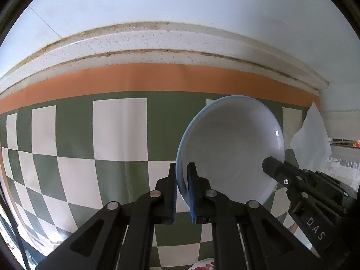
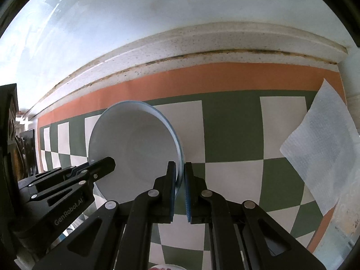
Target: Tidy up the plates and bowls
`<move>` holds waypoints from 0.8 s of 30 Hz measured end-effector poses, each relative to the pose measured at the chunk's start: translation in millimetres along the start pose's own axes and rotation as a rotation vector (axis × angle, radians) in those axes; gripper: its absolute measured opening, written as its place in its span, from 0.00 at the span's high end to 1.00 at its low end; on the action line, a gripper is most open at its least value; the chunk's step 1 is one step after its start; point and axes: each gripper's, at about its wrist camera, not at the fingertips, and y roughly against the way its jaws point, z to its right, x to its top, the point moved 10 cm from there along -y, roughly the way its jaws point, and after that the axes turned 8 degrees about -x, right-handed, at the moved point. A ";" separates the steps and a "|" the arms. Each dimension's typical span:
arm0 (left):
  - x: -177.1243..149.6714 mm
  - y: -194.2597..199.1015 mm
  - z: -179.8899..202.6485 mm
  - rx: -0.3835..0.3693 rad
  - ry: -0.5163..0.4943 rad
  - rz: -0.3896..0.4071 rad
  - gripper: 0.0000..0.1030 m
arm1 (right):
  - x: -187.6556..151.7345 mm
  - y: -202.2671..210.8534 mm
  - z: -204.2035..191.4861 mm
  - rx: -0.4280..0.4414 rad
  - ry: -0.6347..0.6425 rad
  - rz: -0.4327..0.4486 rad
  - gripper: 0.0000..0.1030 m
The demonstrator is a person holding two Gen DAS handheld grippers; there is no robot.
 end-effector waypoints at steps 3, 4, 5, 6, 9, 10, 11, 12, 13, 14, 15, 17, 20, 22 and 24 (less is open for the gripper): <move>-6.2 7.4 5.6 0.003 -0.011 0.016 0.93 | -5.0 7.4 -0.3 -0.003 0.012 0.017 0.92; -9.5 10.2 7.6 0.001 -0.014 0.021 0.93 | -7.3 10.2 -0.3 -0.002 0.013 0.021 0.92; -12.9 13.3 9.6 -0.003 -0.016 0.025 0.93 | -10.6 14.5 -0.2 -0.002 0.018 0.028 0.92; -16.1 16.4 11.8 -0.007 -0.020 0.029 0.93 | -13.4 18.2 0.1 0.001 0.018 0.034 0.92; -28.3 26.4 17.8 -0.016 -0.035 0.041 0.93 | -23.5 29.8 0.7 0.011 0.018 0.044 0.92; -32.5 30.1 18.5 -0.018 -0.040 0.044 0.93 | -27.3 34.7 1.3 0.017 0.014 0.050 0.92; -37.2 35.2 18.3 -0.020 -0.044 0.050 0.93 | -33.2 40.9 1.7 0.022 0.015 0.055 0.92; -41.1 39.2 17.8 -0.020 -0.050 0.054 0.93 | -37.5 45.5 2.9 0.022 0.013 0.061 0.92; -46.3 43.7 18.7 -0.021 -0.057 0.060 0.93 | -42.5 50.5 3.3 0.023 0.014 0.067 0.92; -49.5 48.5 17.8 -0.022 -0.063 0.065 0.93 | -48.2 55.1 3.0 0.023 0.015 0.071 0.92; -52.5 52.0 19.2 -0.024 -0.068 0.070 0.93 | -52.3 58.6 4.0 0.025 0.013 0.074 0.92; -60.3 61.3 19.0 -0.027 -0.083 0.083 0.93 | -66.6 70.1 2.6 0.028 0.014 0.087 0.92; -80.4 75.5 23.7 -0.031 -0.106 0.097 0.93 | -86.1 86.9 2.3 0.029 0.012 0.109 0.92; -94.4 85.9 24.5 -0.040 -0.120 0.107 0.93 | -99.2 98.0 2.0 0.027 0.010 0.125 0.92; -108.3 92.9 25.2 -0.040 -0.135 0.113 0.93 | -118.6 111.2 1.0 0.022 0.008 0.139 0.92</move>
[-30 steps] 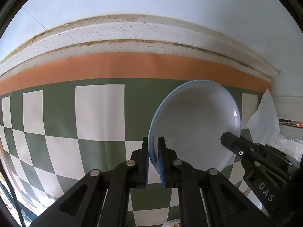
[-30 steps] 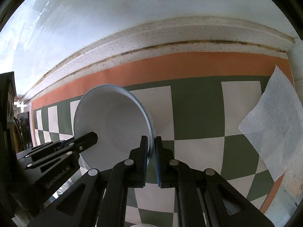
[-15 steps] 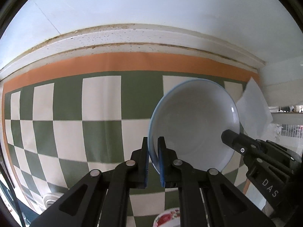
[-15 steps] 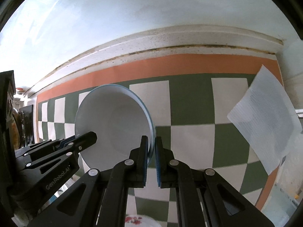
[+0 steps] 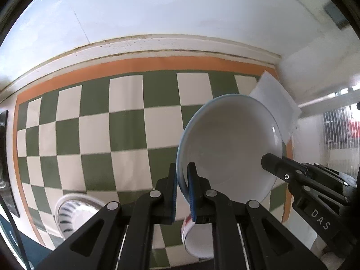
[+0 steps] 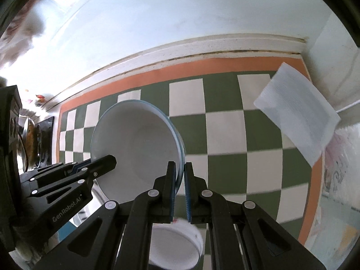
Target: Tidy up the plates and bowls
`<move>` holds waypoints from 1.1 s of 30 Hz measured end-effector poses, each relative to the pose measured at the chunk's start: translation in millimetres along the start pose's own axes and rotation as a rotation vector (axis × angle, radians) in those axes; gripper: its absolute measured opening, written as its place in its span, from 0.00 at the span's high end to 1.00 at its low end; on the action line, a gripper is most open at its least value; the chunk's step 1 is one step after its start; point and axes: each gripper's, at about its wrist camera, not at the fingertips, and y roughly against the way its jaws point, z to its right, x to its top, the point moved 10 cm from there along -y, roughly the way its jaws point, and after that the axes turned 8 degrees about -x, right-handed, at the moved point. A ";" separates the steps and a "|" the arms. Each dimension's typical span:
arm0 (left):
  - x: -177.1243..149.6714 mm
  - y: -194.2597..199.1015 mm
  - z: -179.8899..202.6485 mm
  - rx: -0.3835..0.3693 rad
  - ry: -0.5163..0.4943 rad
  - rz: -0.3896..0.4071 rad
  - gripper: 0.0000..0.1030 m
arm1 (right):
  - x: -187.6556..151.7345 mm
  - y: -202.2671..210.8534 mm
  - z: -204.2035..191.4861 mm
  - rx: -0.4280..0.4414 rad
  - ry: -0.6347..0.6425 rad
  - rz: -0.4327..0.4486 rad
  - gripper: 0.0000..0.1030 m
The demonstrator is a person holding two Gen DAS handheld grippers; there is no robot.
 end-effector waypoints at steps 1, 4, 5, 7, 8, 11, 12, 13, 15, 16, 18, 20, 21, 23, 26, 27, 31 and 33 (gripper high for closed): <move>-8.7 5.1 1.4 -0.005 -0.007 0.004 0.93 | -7.4 6.2 -0.8 0.000 -0.003 0.007 0.92; -32.1 13.6 2.6 -0.017 -0.013 0.003 0.93 | -28.7 21.3 -4.7 -0.004 -0.003 0.019 0.92; -38.5 16.6 2.9 -0.023 -0.013 0.002 0.93 | -40.8 26.8 -6.6 -0.005 -0.002 0.022 0.92; -53.6 19.3 3.3 -0.033 -0.014 -0.004 0.93 | -58.2 33.1 -8.3 -0.005 -0.003 0.024 0.92; -61.6 20.4 3.7 -0.040 -0.015 -0.004 0.93 | -67.3 35.6 -9.2 -0.006 -0.002 0.026 0.92; -82.6 18.5 4.3 -0.054 -0.014 -0.017 0.93 | -92.2 40.0 -9.7 -0.004 -0.006 0.024 0.91; -89.4 16.7 4.5 -0.057 -0.014 -0.023 0.93 | -101.8 40.9 -9.4 -0.003 -0.009 0.022 0.91; -94.2 14.8 4.6 -0.058 -0.014 -0.029 0.93 | -106.7 40.4 -9.3 -0.001 -0.012 0.021 0.91; -104.3 11.1 5.3 -0.059 -0.017 -0.039 0.93 | -123.5 38.6 -8.7 -0.003 -0.015 0.012 0.91; -108.0 9.7 5.8 -0.059 -0.017 -0.044 0.93 | -130.4 36.8 -8.0 -0.003 -0.019 0.009 0.91; -115.8 4.7 6.7 -0.057 -0.022 -0.056 0.93 | -141.7 32.6 -6.7 -0.008 -0.020 -0.001 0.91; -122.2 -0.7 8.0 -0.058 -0.026 -0.072 0.93 | -150.5 28.4 -4.4 -0.009 -0.025 -0.010 0.91; -124.9 -3.9 8.6 -0.056 -0.028 -0.078 0.93 | -155.8 25.7 -2.5 -0.008 -0.029 -0.015 0.91; -129.1 -9.9 9.7 -0.055 -0.032 -0.093 0.93 | -163.0 20.1 1.5 -0.012 -0.037 -0.027 0.91; -133.6 -18.2 10.9 -0.053 -0.033 -0.113 0.93 | -169.3 12.3 6.9 -0.014 -0.049 -0.042 0.91; -135.2 -21.4 11.5 -0.051 -0.034 -0.119 0.93 | -172.2 9.8 9.1 -0.016 -0.054 -0.044 0.91; -138.6 -30.0 12.4 -0.043 -0.042 -0.136 0.93 | -176.5 1.5 16.0 -0.021 -0.067 -0.054 0.91; -139.2 -33.4 12.0 -0.040 -0.042 -0.142 0.93 | -176.2 -1.4 18.0 -0.022 -0.068 -0.060 0.91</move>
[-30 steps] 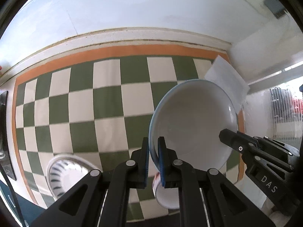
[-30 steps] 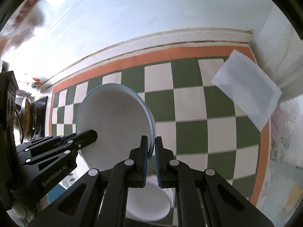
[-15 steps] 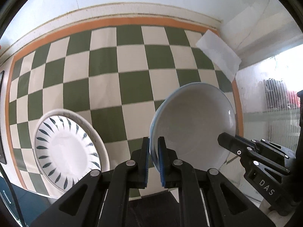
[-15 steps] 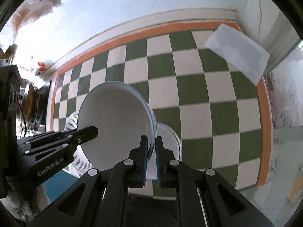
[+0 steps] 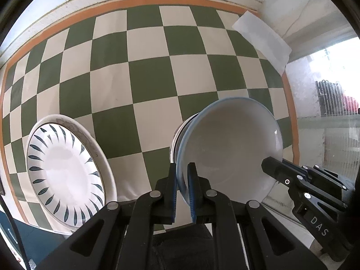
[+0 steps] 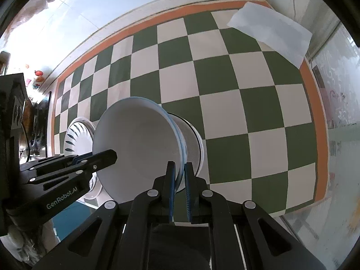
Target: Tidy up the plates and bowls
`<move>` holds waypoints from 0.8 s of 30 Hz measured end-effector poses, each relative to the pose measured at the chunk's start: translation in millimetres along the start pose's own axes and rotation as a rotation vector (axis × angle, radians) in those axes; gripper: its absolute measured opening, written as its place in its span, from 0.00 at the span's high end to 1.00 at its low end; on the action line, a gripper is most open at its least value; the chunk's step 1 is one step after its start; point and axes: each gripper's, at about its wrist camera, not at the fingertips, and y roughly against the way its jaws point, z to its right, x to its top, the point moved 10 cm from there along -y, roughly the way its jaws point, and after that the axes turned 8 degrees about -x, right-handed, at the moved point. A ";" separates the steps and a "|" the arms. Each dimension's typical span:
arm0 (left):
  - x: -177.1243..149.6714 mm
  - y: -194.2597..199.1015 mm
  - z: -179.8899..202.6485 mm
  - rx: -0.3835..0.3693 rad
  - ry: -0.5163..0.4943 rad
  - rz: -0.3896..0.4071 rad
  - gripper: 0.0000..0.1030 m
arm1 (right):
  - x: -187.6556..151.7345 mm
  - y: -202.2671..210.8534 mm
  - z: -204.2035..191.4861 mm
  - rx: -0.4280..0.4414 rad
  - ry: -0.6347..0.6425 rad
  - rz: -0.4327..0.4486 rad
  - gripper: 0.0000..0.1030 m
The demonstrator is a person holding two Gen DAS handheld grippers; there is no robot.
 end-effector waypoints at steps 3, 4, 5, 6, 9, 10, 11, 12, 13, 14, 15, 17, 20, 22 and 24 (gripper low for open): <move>0.4 -5.9 -1.3 0.005 0.002 -0.013 0.93 | -0.7 -5.8 3.0 0.001 -0.008 -0.009 0.91; 0.4 -7.1 -2.0 0.008 0.002 -0.016 0.93 | 0.4 -6.9 3.2 0.000 -0.008 -0.011 0.91; 0.6 -8.3 -2.6 0.010 0.001 -0.018 0.93 | -0.1 -9.7 3.9 0.000 -0.009 -0.017 0.91; 1.0 -9.5 -3.5 0.014 0.001 -0.020 0.93 | 0.0 -11.2 4.0 0.001 -0.013 -0.019 0.91; 1.7 -13.5 -5.5 0.019 0.003 -0.030 0.93 | 0.5 -16.6 3.7 0.003 -0.016 -0.030 0.91; 1.2 -14.2 -5.4 0.018 0.003 -0.034 0.93 | 0.7 -18.7 3.8 0.003 -0.017 -0.033 0.91; 0.8 -15.4 -5.5 0.018 0.002 -0.038 0.93 | 0.4 -21.1 3.6 0.004 -0.019 -0.038 0.91; 0.6 -16.3 -5.4 0.019 0.000 -0.040 0.93 | -0.8 -22.6 3.3 0.003 -0.020 -0.043 0.91; 0.5 -17.0 -5.5 0.019 -0.001 -0.041 0.93 | -1.0 -23.6 3.8 0.001 -0.021 -0.044 0.91; 0.1 -18.0 -5.5 0.019 -0.001 -0.043 0.93 | -1.2 -25.0 4.0 -0.002 -0.021 -0.047 0.91; 0.3 -19.3 -5.1 0.019 -0.001 -0.046 0.93 | -1.1 -26.1 4.6 -0.003 -0.021 -0.049 0.91; 0.4 -19.9 -6.1 0.020 0.003 -0.044 0.93 | -0.8 -28.3 5.4 -0.004 -0.026 -0.054 0.91; 1.3 -20.0 -6.9 0.013 0.009 -0.044 0.93 | 0.2 -30.2 5.8 -0.008 -0.032 -0.058 0.90; 1.3 -19.9 -6.8 0.011 0.006 -0.044 0.93 | 0.0 -32.1 5.6 -0.017 -0.024 -0.063 0.90; 1.2 -19.0 -6.7 0.011 0.006 -0.041 0.93 | -1.4 -33.8 5.1 -0.018 -0.022 -0.068 0.90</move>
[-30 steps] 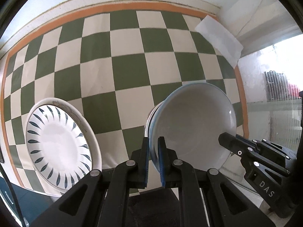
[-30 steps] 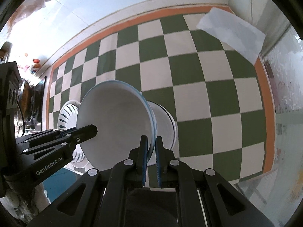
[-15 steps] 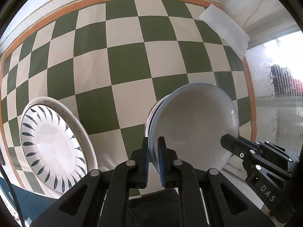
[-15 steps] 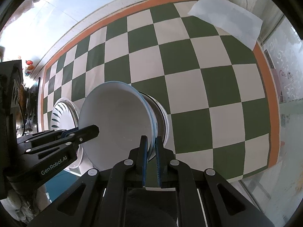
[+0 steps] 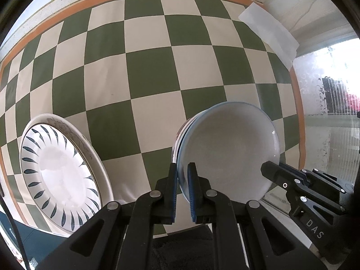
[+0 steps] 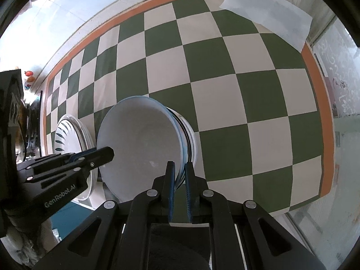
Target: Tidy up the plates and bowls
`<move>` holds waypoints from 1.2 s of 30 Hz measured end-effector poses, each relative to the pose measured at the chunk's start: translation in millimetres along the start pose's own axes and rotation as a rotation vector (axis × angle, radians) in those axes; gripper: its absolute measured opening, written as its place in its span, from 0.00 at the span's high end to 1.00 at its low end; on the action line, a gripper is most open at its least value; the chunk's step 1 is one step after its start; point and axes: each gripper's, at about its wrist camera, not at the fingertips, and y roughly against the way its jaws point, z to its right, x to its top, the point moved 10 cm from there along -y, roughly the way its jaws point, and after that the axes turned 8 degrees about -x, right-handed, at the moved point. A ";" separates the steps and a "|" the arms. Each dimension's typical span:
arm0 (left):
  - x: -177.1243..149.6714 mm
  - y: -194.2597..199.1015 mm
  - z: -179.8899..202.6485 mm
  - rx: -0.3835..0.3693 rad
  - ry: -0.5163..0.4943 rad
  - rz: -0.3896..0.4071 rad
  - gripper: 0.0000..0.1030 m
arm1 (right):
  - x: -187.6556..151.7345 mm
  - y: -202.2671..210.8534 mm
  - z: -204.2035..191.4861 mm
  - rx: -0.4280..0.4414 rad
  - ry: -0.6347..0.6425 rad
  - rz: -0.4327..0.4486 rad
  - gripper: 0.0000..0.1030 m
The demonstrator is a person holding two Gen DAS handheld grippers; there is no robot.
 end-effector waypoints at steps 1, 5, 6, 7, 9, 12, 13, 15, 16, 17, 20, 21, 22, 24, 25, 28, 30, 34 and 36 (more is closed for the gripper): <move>0.7 0.1 0.0 0.000 -0.001 0.000 0.93 | -0.7 -0.5 0.1 0.000 0.000 0.000 0.90; 1.0 1.5 1.1 0.000 -0.007 0.004 0.93 | -1.1 -1.3 -0.8 0.010 -0.003 -0.008 0.87; 1.0 2.2 1.3 0.000 -0.009 0.005 0.93 | -1.4 -1.7 -0.3 0.010 -0.007 -0.010 0.87; 0.8 3.5 1.8 0.000 -0.010 0.007 0.93 | -1.5 -1.7 0.6 0.010 -0.008 -0.011 0.87; 0.1 6.9 2.6 0.009 -0.018 0.014 0.92 | -1.7 -2.6 0.6 0.005 -0.006 -0.016 0.87; -2.1 18.2 2.4 0.059 -0.030 0.052 0.92 | -2.7 -2.4 0.9 0.008 -0.011 -0.031 0.86; -3.8 23.0 1.8 0.078 -0.040 0.064 0.92 | -3.1 -0.5 1.4 0.010 -0.014 -0.032 0.85; -9.0 33.9 2.3 0.106 -0.065 0.092 0.88 | -4.6 5.7 0.8 0.003 -0.007 -0.019 0.78; -11.7 38.0 2.8 0.109 -0.076 0.105 0.86 | -5.3 8.7 2.2 -0.004 -0.002 -0.011 0.71; -15.7 42.7 3.7 0.115 -0.090 0.113 0.85 | -6.8 15.2 2.2 -0.021 0.006 0.009 0.68; -28.0 57.6 8.5 0.111 -0.129 0.139 0.76 | -13.9 31.8 0.1 -0.034 0.028 0.046 0.60; -31.7 63.3 10.1 0.109 -0.136 0.151 0.72 | -16.6 36.2 0.4 -0.037 0.030 0.054 0.58; -34.2 67.9 12.7 0.103 -0.144 0.162 0.66 | -19.6 42.3 -0.4 -0.038 0.035 0.066 0.54; -38.9 79.2 16.4 0.106 -0.160 0.195 0.46 | -27.8 55.8 -2.4 -0.035 0.041 0.098 0.40; -41.3 85.8 17.5 0.114 -0.169 0.213 0.35 | -32.0 61.3 -2.7 -0.038 0.041 0.109 0.31; -45.2 103.0 17.8 0.114 -0.175 0.254 0.23 | -42.6 75.7 -2.9 -0.053 0.047 0.136 0.21; -49.1 112.4 18.9 0.100 -0.176 0.269 0.19 | -49.9 90.2 -1.5 -0.066 0.042 0.164 0.17; -59.1 132.5 23.8 0.076 -0.182 0.303 0.13 | -61.6 114.1 -1.0 -0.075 0.036 0.208 0.14; -64.2 142.4 26.2 0.072 -0.188 0.319 0.09 | -67.5 126.2 -1.2 -0.086 0.037 0.233 0.14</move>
